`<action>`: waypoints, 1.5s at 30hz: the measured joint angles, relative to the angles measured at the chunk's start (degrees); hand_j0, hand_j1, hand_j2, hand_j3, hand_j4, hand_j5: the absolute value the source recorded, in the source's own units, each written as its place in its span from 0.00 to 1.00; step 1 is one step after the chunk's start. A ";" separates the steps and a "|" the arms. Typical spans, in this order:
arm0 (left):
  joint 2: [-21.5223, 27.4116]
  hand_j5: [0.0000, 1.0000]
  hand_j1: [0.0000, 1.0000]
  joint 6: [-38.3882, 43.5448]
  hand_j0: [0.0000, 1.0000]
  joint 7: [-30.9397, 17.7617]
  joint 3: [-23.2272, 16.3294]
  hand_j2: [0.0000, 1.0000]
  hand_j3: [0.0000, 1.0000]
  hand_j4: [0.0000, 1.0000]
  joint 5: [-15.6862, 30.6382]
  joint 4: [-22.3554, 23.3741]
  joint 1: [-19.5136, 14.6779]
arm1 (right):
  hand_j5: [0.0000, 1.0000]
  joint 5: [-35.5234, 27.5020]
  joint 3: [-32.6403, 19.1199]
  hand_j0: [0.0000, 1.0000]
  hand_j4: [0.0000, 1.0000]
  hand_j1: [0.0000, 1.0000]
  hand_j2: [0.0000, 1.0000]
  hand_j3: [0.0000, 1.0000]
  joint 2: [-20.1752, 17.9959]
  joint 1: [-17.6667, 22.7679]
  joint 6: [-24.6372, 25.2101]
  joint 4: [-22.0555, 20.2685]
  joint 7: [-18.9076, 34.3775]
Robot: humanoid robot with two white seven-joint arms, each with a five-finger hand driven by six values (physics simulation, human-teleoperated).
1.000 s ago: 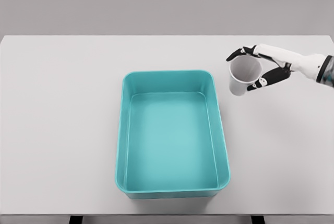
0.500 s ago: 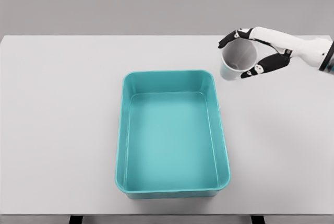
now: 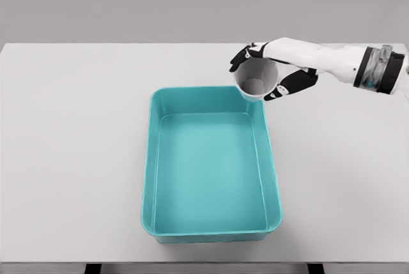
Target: Put the paper cup into the basket with your right arm
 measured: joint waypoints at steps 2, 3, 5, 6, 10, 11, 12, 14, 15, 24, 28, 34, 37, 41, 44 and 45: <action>0.00 1.00 1.00 0.00 1.00 0.00 0.00 1.00 1.00 1.00 0.00 -0.01 0.00 | 0.70 1.01 0.94 0.70 0.70 0.70 0.70 0.70 0.47 -0.09 0.17 -0.96 0.00; 0.00 1.00 1.00 0.00 1.00 0.00 0.00 1.00 1.00 1.00 0.00 -0.01 0.00 | 0.70 1.32 1.51 0.70 0.70 0.70 0.70 0.70 0.62 -0.35 0.20 -1.30 0.01; 0.00 1.00 1.00 0.00 1.00 0.01 0.00 1.00 1.00 1.00 0.00 0.00 0.00 | 0.70 2.14 2.96 0.70 0.70 0.70 0.70 0.70 1.12 -1.23 0.21 -1.71 0.01; 0.00 1.00 1.00 0.00 1.00 0.01 0.00 1.00 1.00 1.00 0.00 0.00 0.00 | 0.70 2.55 3.82 0.70 0.70 0.70 0.70 0.70 1.50 -1.67 0.21 -1.83 0.01; 0.00 1.00 1.00 0.00 1.00 0.00 0.00 1.00 1.00 1.00 0.00 0.00 0.00 | 0.70 4.28 6.91 0.70 0.70 0.70 0.70 0.70 2.57 -2.02 0.17 -2.06 0.01; 0.00 1.00 1.00 0.00 1.00 0.00 0.00 1.00 1.00 1.00 0.00 0.00 0.00 | 0.70 4.82 7.68 0.70 0.70 0.70 0.70 0.70 2.77 -2.11 0.16 -2.09 0.01; 0.00 1.00 1.00 0.00 1.00 0.00 0.00 1.00 1.00 1.00 0.00 0.00 0.00 | 0.70 5.47 8.45 0.70 0.70 0.70 0.70 0.70 2.94 -2.29 0.15 -2.10 0.01; 0.00 1.00 1.00 0.00 1.00 0.00 0.00 1.00 1.00 1.00 0.00 -0.01 0.00 | 0.70 6.72 9.70 0.70 0.70 0.70 0.70 0.70 3.24 -2.37 0.15 -2.13 0.01; 0.00 1.00 1.00 0.00 1.00 0.01 0.00 1.00 1.00 1.00 0.00 -0.01 0.00 | 0.70 7.64 10.32 0.70 0.70 0.70 0.70 0.70 3.42 -2.64 0.17 -2.13 0.01; 0.00 1.00 1.00 0.00 1.00 0.00 0.00 1.00 1.00 1.00 0.00 0.00 0.00 | 0.70 13.35 14.81 0.70 0.70 0.70 0.70 0.70 5.10 -3.25 0.40 -2.14 0.00; 0.00 1.00 1.00 0.00 1.00 0.00 0.00 1.00 1.00 1.00 0.00 0.00 0.00 | 0.70 14.95 17.12 0.70 0.70 0.70 0.70 0.70 6.29 -4.04 0.82 -2.15 -0.01; 0.00 1.00 1.00 0.00 1.00 0.01 0.00 1.00 1.00 1.00 0.00 0.00 0.00 | 0.70 16.01 18.85 0.70 0.70 0.70 0.70 0.70 7.08 -4.39 1.30 -2.15 0.00; 0.00 1.00 1.00 0.00 1.00 0.01 0.00 1.00 1.00 1.00 0.00 0.00 0.00 | 0.70 16.67 19.61 0.70 0.70 0.70 0.70 0.70 7.67 -4.39 1.39 -2.10 0.00; 0.00 1.00 1.00 0.00 1.00 0.01 0.00 1.00 1.00 1.00 0.00 0.00 0.00 | 0.72 17.49 20.29 0.72 0.72 0.72 0.72 0.72 8.14 -4.39 1.98 -2.11 0.01; 0.00 1.00 1.00 0.00 1.00 0.00 0.00 1.00 1.00 1.00 0.00 -0.01 0.00 | 0.72 17.65 20.48 0.72 0.72 0.72 0.72 0.72 8.26 -4.39 2.13 -2.10 0.03; 0.00 1.00 1.00 0.00 1.00 0.00 0.00 1.00 1.00 1.00 0.00 -0.01 0.00 | 0.72 17.70 20.51 0.72 0.72 0.72 0.72 0.72 8.28 -4.39 2.15 -2.10 0.03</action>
